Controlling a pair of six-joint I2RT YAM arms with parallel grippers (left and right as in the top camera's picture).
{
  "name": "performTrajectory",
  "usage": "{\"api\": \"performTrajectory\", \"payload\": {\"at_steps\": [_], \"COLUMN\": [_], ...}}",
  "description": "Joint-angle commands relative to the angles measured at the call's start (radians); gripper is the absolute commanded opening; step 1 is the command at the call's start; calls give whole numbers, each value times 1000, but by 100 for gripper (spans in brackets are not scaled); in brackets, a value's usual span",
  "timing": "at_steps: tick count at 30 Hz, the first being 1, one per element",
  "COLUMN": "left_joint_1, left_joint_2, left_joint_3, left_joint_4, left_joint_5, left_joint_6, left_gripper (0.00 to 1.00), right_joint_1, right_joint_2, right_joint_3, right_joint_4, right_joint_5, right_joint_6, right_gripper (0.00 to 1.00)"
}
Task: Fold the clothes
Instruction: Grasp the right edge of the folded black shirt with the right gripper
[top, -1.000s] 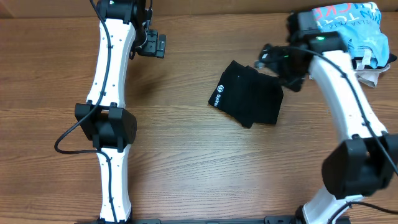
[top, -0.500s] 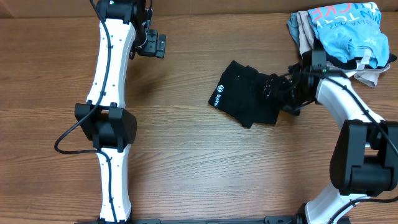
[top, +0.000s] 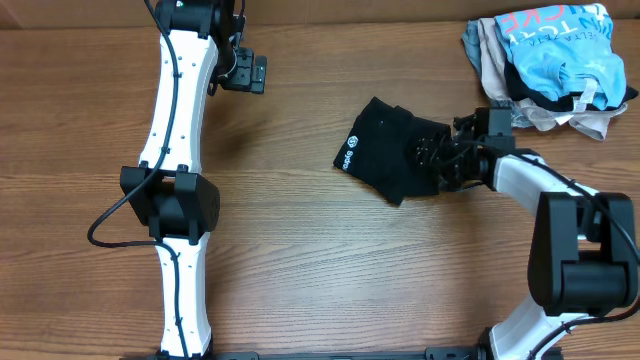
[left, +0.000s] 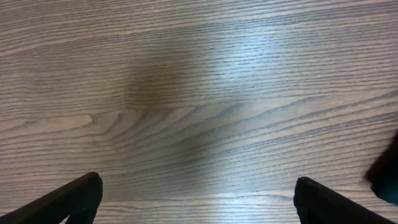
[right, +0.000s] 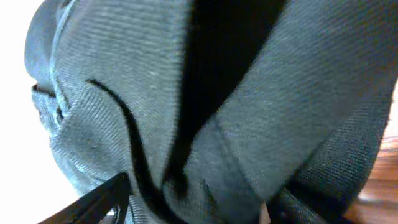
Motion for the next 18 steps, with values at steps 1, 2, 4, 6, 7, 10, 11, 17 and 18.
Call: {"api": "performTrajectory", "payload": {"at_steps": [1, 2, 4, 6, 7, 10, 11, 17, 18], "left_joint_1": [7, 7, 7, 7, 7, 7, 7, 7, 7], "left_joint_2": [-11, -11, -11, -11, -11, -11, -11, -11, -11], "left_joint_3": [-3, -3, -3, -3, -3, -3, -3, -3, -3], "left_joint_4": [-8, -13, -21, -21, -21, -21, -21, -21, -21], "left_joint_5": [5, 5, 5, 5, 5, 5, 5, 5, 5], "left_joint_6": [-14, -14, -13, -14, -13, -13, -13, -13, -13], "left_gripper": [100, 100, 100, 100, 100, 100, 100, 100, 100], "right_joint_1": [71, 84, 109, 118, 118, 117, 112, 48, 42], "right_joint_2": [7, 7, 7, 7, 7, 6, 6, -26, -37], "right_joint_3": [-26, -26, -26, -26, -26, -25, -24, 77, 98], "right_joint_4": [70, 90, 132, 155, 166, 204, 227, 250, 242], "right_joint_5": [2, 1, 2, 2, 0, -31, -56, -285, -299], "right_joint_6": [106, 117, 135, 135, 134, 132, 131, 134, 134], "right_gripper": [66, 63, 38, 17, 9, 4, 4, 4, 4]}}
